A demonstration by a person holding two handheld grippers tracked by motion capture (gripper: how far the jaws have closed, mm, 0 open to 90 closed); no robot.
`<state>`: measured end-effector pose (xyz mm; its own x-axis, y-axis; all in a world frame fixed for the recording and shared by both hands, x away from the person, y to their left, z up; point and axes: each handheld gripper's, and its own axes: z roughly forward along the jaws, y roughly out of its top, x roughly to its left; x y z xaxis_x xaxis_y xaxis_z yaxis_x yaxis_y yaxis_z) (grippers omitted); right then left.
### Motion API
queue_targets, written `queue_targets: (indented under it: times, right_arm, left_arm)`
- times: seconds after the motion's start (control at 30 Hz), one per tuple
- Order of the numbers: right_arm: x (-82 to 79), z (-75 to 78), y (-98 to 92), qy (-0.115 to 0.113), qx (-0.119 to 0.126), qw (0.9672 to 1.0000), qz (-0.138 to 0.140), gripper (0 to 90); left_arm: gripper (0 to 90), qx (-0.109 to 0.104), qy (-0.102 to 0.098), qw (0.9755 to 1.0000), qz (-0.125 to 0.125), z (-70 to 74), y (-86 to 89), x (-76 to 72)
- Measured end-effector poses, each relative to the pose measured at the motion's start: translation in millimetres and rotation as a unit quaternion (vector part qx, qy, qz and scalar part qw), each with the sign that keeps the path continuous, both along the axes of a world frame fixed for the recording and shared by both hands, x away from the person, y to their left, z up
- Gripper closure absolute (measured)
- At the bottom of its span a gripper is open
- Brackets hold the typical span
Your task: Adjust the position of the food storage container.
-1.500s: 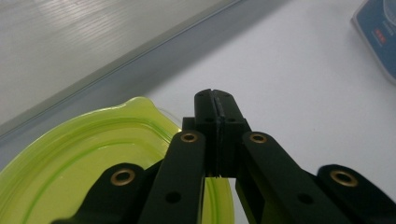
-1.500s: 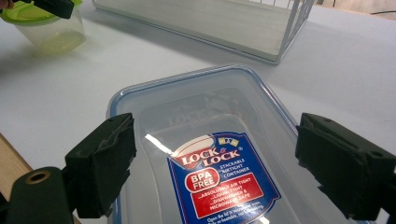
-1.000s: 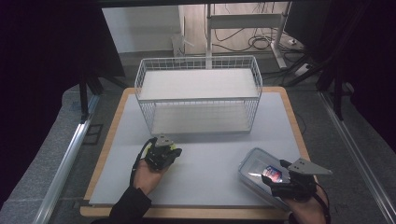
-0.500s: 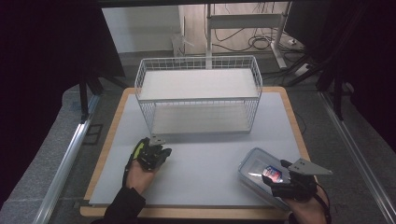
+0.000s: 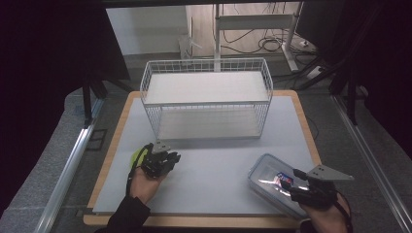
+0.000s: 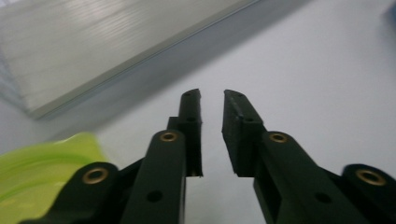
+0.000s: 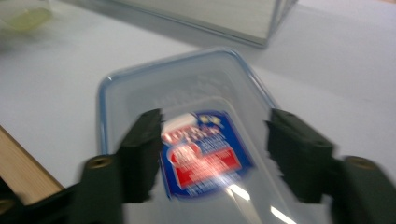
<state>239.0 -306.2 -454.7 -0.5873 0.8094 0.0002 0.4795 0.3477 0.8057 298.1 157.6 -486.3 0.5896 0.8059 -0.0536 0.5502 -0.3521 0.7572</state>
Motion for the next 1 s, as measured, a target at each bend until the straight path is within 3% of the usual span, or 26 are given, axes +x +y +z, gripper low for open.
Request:
queue_targets:
  times: [0.03, 0.07, 0.1, 0.13, 0.17, 0.23, 0.27, 0.47, 0.6, 0.77, 1.0]
  right_arm:
    - [0.0, 0.0, 0.0, 0.0, 0.0, 1.0, 0.0, 44.6]
    - [-2.7, 3.3, -9.2, 0.006, -0.004, 0.9999, -0.009, 59.8]
    - [-2.7, 3.3, -9.2, 0.006, -0.004, 0.9999, -0.009, 59.8]
    - [-6.1, 6.2, -19.0, 0.01, -0.012, 0.9996, -0.022, 73.3]
    - [-6.1, 6.2, -19.0, 0.01, -0.012, 0.9996, -0.022, 73.3]
    - [-13.4, 9.4, -34.7, 0.017, -0.021, 0.9987, -0.043, 87.6]
    - [-15.9, 10.3, -39.9, 0.021, -0.025, 0.9982, -0.05, 89.6]
    - [-29.2, 8.9, -67.9, 0.048, -0.033, 0.995, -0.081, 89.8]
    - [-34.0, 5.8, -76.3, 0.069, -0.031, 0.9943, -0.075, 89.8]
    - [-37.1, -0.5, -73.1, 0.093, -0.034, 0.9935, -0.057, 89.9]
    - [-39.5, -2.8, -68.9, 0.081, -0.031, 0.9939, -0.068, 90.0]
  left_arm:
    - [74.8, 0.0, 0.0, 1.0, 0.0, 0.0, 0.0, 0.0]
    - [72.9, -0.006, -0.004, 0.9999, -0.012, 1.7, -4.2, -2.3]
    - [70.9, -0.006, -0.004, 0.9999, -0.012, 1.7, -4.2, -2.3]
    - [69.3, -0.008, -0.006, 0.9998, -0.016, 2.1, -6.5, -3.2]
    - [69.3, -0.012, -0.008, 0.9997, -0.021, 2.3, -8.7, -3.9]
    - [64.8, -0.017, -0.011, 0.9993, -0.032, 2.3, -15.1, -5.8]
    - [64.0, -0.018, -0.012, 0.9991, -0.036, 2.0, -17.0, -6.2]
    - [60.0, -0.016, -0.015, 0.9985, -0.05, -0.1, -24.0, -8.7]
    - [56.9, -0.015, -0.018, 0.9984, -0.051, -1.8, -24.8, -10.9]
    - [54.6, -0.015, -0.019, 0.9984, -0.05, -3.2, -23.2, -12.3]
    - [53.1, -0.018, -0.018, 0.998, -0.057, -4.5, -26.3, -10.6]
